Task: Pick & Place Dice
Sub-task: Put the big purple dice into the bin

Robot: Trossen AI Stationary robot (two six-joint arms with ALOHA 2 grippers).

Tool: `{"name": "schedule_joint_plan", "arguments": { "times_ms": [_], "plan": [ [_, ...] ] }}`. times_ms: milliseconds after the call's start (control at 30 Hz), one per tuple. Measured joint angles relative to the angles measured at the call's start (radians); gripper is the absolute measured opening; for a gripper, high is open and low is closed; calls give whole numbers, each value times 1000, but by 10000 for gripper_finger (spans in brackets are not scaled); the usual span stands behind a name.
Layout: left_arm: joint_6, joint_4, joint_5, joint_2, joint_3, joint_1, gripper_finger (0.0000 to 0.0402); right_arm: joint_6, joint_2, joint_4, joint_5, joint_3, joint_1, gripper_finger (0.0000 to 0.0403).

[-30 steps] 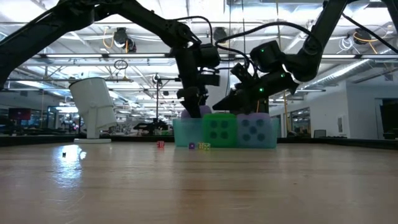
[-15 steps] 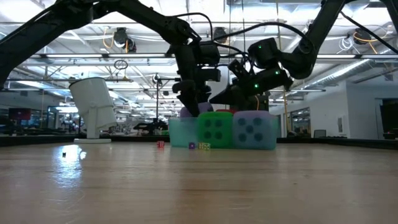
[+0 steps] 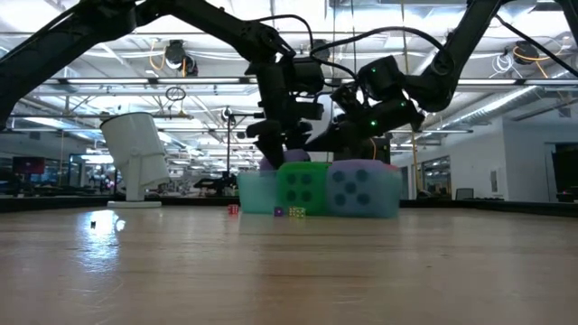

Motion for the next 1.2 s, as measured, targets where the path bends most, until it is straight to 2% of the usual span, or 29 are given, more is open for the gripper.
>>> {"name": "schedule_joint_plan", "arguments": {
  "times_ms": [200,500,1200],
  "plan": [
    [18,8,-34,-15,-2,-13,397,5,-1,-24,-34,0,1,0],
    [19,-2,-27,-15,-2,-18,397,2,0,-47,-53,0,1,0],
    [59,-70,101,-25,-1,-16,397,1,-17,-121,-124,-2,9,0]
  ]
}}
